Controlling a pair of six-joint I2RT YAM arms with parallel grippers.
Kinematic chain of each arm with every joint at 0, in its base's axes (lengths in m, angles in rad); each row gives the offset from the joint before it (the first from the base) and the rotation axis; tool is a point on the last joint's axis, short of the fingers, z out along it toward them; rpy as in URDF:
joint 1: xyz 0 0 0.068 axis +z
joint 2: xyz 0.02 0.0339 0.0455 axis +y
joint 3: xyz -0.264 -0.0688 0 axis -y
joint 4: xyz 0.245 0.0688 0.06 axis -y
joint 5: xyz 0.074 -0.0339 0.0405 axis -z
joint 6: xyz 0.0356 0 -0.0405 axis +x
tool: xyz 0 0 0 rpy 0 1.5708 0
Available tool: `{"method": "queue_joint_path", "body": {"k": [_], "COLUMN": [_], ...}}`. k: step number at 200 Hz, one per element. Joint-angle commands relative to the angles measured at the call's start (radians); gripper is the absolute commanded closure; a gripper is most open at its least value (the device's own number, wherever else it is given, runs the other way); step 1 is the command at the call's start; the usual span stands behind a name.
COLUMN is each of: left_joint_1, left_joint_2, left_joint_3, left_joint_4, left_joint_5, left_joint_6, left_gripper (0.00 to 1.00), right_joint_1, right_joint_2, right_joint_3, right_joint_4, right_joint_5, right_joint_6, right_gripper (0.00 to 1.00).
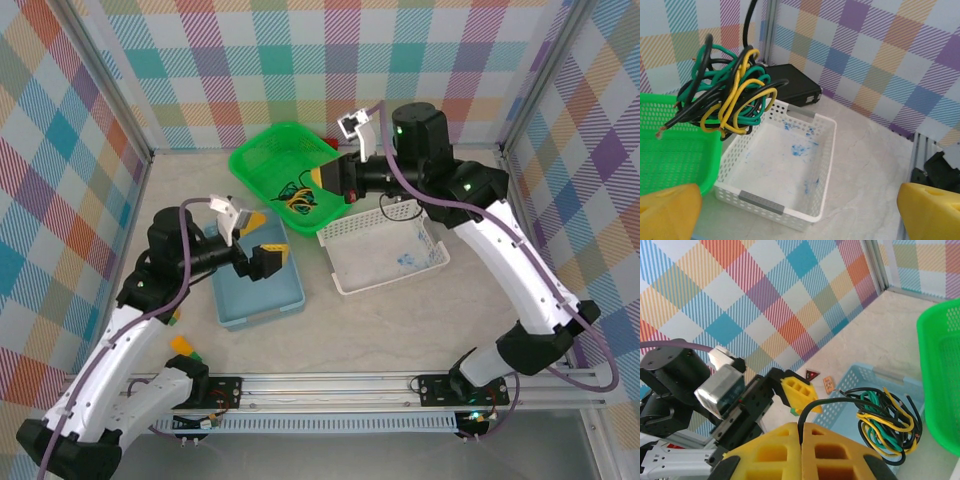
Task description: Untangle the cables
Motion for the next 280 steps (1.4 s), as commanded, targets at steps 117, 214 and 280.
{"method": "queue_joint_path", "body": {"k": [117, 214, 280], "left_joint_1": [-0.009, -0.009, -0.009], "left_joint_2": [0.139, 0.23, 0.256], "left_joint_3": [0.025, 0.068, 0.104], "left_joint_4": [0.228, 0.351, 0.3], "left_joint_5": [0.021, 0.092, 0.113], "left_joint_6": [0.135, 0.027, 0.026], "left_gripper": [0.05, 0.65, 1.0], "right_joint_1": [-0.023, -0.035, -0.133], "right_joint_2": [0.066, 0.05, 0.014], "right_joint_3": [0.106, 0.048, -0.007], "right_joint_4": [0.091, 0.096, 0.043], "right_joint_5": [-0.223, -0.205, -0.073], "right_joint_6": [-0.077, -0.065, -0.01], "right_gripper": [1.0, 1.0, 0.41]}}
